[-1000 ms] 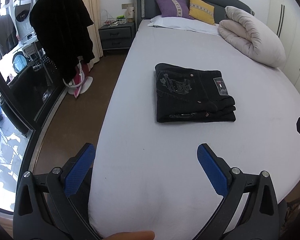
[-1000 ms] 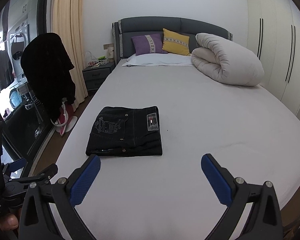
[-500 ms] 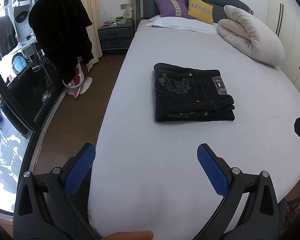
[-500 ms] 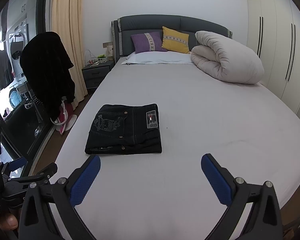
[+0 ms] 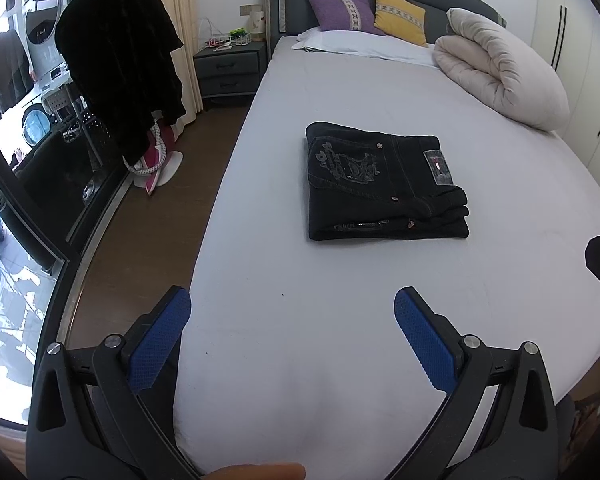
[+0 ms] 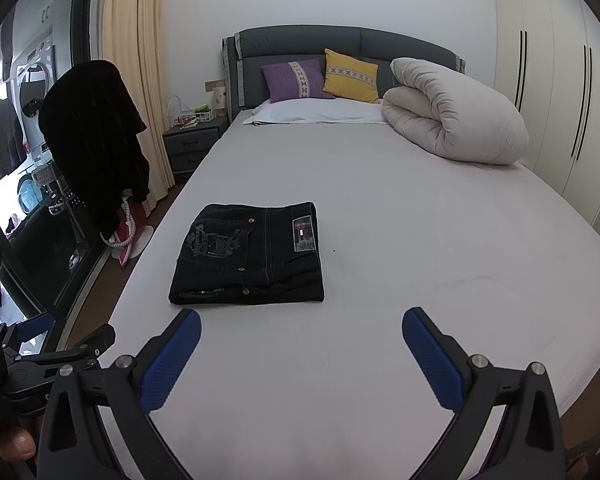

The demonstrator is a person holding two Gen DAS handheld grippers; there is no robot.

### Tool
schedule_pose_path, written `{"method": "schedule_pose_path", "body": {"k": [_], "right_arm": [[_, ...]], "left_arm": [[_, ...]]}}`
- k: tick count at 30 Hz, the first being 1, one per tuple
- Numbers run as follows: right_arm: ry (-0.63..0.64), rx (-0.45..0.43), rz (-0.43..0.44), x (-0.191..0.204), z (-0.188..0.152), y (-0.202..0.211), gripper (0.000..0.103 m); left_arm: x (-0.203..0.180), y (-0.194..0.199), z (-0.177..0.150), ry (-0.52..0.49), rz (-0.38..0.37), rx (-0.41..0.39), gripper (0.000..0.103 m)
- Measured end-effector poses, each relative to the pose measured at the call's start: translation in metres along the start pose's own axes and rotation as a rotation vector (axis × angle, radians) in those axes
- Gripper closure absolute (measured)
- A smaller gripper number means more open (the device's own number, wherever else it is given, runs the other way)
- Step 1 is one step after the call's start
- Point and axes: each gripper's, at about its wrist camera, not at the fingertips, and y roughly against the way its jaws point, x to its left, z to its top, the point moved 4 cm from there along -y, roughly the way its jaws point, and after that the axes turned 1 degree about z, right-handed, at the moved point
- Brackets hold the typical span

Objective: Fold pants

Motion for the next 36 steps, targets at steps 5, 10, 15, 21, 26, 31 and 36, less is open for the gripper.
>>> {"method": "schedule_pose_path", "body": {"k": [5, 10, 15, 21, 26, 31, 36], "right_arm": [[0.001, 0.001, 0.000, -0.0008, -0.0003, -0.0002, 0.000], [0.001, 0.002, 0.001, -0.0008, 0.0002, 0.0002, 0.000], [0.001, 0.002, 0.001, -0.0011, 0.0005, 0.0007, 0.000], [0.001, 0.003, 0.001, -0.0014, 0.0010, 0.0010, 0.000], [0.001, 0.004, 0.001, -0.0015, 0.0013, 0.0014, 0.000], [0.002, 0.005, 0.003, -0.0024, 0.0002, 0.0011, 0.000], [0.003, 0.006, 0.004, -0.0029, -0.0021, 0.0007, 0.000]], "left_arm": [[0.0008, -0.0016, -0.0009, -0.001, -0.002, 0.005, 0.000], [0.0010, -0.0018, -0.0012, 0.000, -0.003, 0.006, 0.000], [0.0009, -0.0015, -0.0012, -0.001, -0.002, 0.006, 0.000], [0.0009, -0.0014, -0.0015, -0.001, -0.003, 0.008, 0.000], [0.0007, -0.0024, -0.0008, -0.003, -0.005, 0.009, 0.000], [0.0001, -0.0050, -0.0003, -0.001, -0.010, 0.016, 0.000], [-0.0003, -0.0066, 0.0004, -0.004, -0.011, 0.018, 0.000]]}}
